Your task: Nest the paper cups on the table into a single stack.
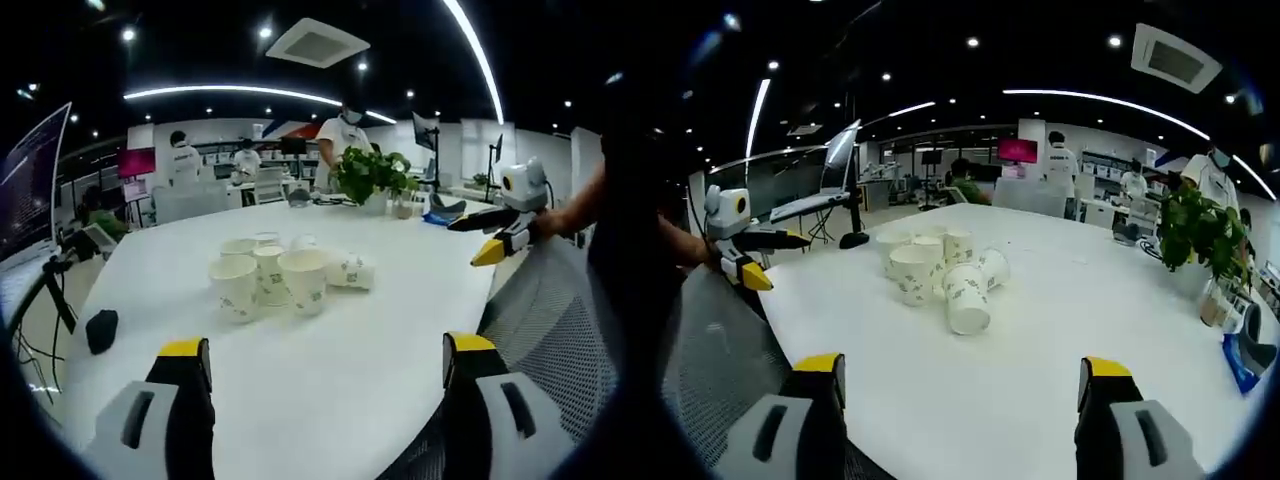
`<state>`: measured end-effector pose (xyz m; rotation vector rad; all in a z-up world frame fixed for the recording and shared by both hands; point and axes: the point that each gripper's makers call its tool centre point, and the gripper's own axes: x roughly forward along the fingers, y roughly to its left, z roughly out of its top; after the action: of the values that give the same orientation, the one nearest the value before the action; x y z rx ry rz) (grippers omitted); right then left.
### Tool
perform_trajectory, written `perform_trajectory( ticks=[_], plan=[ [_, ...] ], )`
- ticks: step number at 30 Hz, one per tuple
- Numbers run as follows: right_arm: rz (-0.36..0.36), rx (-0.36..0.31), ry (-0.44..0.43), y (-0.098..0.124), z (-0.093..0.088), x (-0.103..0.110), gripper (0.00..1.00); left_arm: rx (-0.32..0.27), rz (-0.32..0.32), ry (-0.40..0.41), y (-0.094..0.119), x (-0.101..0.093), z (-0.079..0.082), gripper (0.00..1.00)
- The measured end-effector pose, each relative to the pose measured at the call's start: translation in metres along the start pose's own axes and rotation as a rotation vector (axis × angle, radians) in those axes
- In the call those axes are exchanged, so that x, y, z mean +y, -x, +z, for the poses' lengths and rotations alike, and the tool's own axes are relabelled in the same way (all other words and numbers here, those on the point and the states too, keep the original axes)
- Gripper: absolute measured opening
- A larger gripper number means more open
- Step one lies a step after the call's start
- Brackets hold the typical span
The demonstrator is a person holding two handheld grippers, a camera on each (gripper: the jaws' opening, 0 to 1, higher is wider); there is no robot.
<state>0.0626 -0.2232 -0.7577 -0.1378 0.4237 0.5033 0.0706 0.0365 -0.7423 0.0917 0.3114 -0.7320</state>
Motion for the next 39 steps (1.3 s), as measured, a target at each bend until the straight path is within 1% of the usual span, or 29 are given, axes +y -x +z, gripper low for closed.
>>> perform_trajectory(
  ticks=[11,17,22,25,30,39],
  plan=[
    [0.014,0.010,0.005,-0.0013,-0.0023,0.0018,0.98,0.018,-0.020,-0.008,-0.0025,-0.0061,-0.0011,0.96],
    [0.015,0.004,0.001,-0.0011,-0.0016,0.0012,0.98,0.019,-0.029,-0.010,-0.0033,-0.0075,-0.0015,0.95],
    [0.007,-0.003,-0.002,-0.0004,-0.0005,-0.0003,0.98,0.014,-0.017,-0.003,-0.0029,-0.0055,-0.0008,0.95],
    [0.001,-0.002,-0.004,-0.0001,-0.0006,-0.0013,0.98,0.012,-0.010,-0.015,-0.0027,-0.0040,-0.0005,0.95],
    [0.001,-0.002,-0.007,-0.0002,-0.0009,-0.0018,0.98,0.010,-0.003,-0.005,-0.0026,-0.0027,0.0003,0.95],
    [-0.003,-0.005,-0.007,0.0001,0.0002,-0.0018,0.98,0.016,-0.019,-0.003,-0.0030,-0.0035,-0.0027,0.95]
  ],
)
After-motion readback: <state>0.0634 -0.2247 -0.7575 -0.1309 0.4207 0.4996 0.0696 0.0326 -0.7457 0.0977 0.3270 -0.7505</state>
